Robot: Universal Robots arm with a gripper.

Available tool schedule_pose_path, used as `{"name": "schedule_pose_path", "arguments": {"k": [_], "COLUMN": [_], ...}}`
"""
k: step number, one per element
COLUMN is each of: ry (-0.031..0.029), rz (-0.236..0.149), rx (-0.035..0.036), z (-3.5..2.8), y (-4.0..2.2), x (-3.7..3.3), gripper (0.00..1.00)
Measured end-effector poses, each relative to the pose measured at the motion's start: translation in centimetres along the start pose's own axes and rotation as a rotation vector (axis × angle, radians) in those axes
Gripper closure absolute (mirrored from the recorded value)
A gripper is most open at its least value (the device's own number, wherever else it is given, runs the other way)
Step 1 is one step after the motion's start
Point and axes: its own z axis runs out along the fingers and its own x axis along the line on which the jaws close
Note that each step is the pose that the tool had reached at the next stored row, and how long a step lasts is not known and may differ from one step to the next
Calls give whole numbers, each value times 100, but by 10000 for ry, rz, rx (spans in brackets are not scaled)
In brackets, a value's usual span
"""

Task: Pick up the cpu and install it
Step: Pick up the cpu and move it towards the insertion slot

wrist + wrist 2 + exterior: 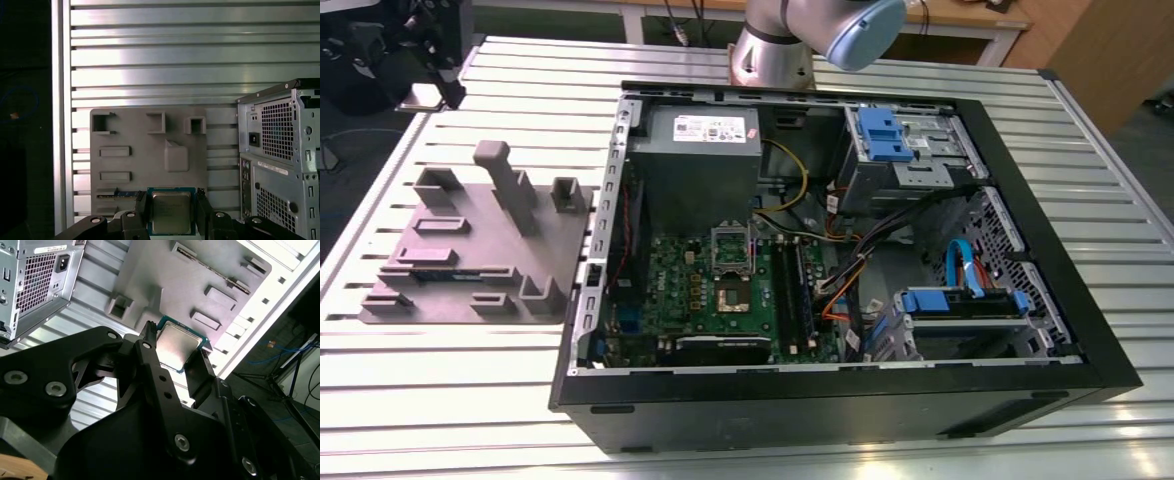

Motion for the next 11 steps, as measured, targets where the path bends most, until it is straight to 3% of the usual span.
{"name": "schedule_pose_path", "arguments": {"k": [11], "ry": [-1], "rz": [-1], "rx": [-1], "z": [1], "y": [2], "x": [-49], "gripper": [53]}}
